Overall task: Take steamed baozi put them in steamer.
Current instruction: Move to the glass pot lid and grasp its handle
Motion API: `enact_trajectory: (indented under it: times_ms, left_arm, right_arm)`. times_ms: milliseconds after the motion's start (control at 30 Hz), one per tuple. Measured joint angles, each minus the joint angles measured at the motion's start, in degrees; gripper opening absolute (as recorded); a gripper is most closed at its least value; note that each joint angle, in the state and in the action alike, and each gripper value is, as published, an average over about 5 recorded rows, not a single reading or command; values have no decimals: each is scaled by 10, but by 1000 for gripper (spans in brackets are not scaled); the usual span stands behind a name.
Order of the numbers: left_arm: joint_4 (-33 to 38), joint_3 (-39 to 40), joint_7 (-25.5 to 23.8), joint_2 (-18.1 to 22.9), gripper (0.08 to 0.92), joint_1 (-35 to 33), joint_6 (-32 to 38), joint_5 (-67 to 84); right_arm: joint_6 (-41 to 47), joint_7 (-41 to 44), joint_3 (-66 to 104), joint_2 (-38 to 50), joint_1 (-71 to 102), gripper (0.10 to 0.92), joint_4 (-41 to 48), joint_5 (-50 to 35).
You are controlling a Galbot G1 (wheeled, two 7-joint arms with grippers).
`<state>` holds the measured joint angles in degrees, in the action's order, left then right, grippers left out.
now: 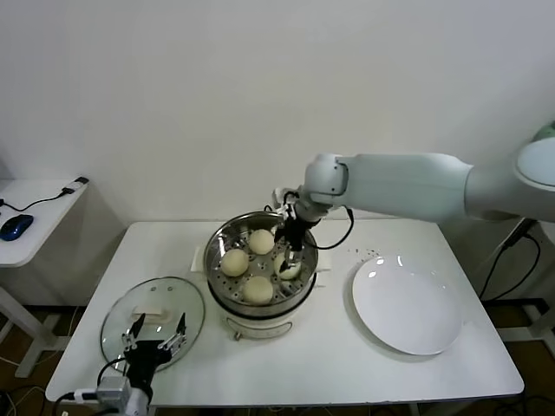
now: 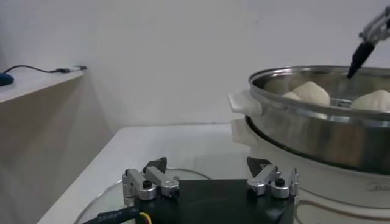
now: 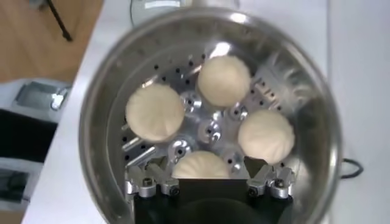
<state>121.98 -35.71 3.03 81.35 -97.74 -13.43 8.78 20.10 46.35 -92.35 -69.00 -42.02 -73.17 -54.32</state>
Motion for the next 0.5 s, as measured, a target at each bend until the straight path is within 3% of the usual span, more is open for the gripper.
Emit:
enact_trajectory:
  times_ms: [200, 500]
  left_arm:
    - [4, 1, 0, 0, 823, -3, 4, 1]
    - [2, -6, 1, -1, 823, 0, 15, 1]
  right_arm:
    - [-18, -34, 78, 51, 10, 823, 5, -31]
    - [-46, -232, 313, 156, 131, 823, -24, -26]
